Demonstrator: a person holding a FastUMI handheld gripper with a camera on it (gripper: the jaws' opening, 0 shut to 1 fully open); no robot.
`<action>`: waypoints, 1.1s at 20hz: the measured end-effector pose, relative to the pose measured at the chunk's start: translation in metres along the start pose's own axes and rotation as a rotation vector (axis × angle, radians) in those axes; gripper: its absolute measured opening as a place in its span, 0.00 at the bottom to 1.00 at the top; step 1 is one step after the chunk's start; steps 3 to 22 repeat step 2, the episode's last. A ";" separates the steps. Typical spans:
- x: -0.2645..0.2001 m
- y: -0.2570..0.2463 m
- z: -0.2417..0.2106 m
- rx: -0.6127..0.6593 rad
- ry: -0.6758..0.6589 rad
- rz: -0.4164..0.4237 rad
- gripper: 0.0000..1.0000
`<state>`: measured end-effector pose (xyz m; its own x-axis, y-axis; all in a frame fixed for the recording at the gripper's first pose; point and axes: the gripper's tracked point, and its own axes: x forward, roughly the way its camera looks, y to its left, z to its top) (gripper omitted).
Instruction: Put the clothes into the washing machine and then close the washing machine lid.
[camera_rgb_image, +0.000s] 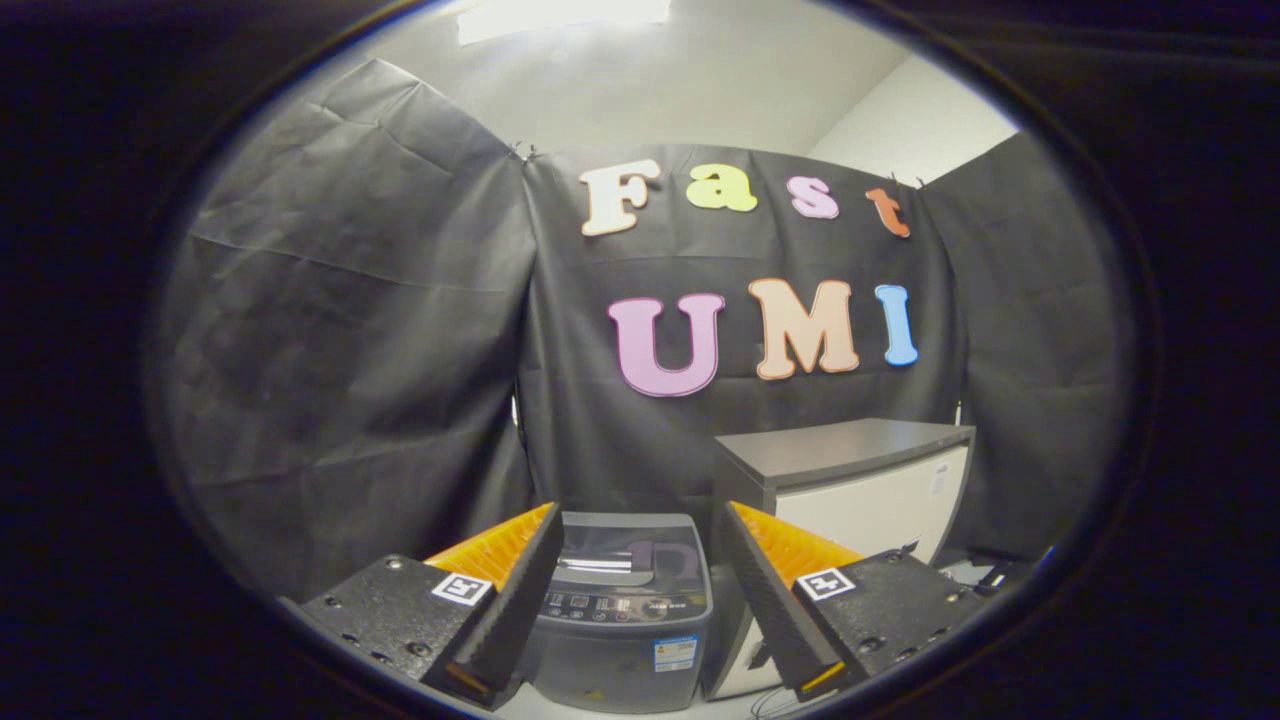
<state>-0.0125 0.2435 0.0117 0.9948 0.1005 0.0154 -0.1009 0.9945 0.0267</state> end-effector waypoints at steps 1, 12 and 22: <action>-0.001 0.000 0.000 0.006 -0.004 -0.001 0.95; -0.002 0.003 0.000 0.013 -0.002 0.002 0.95; -0.002 0.003 0.000 0.013 -0.002 0.002 0.95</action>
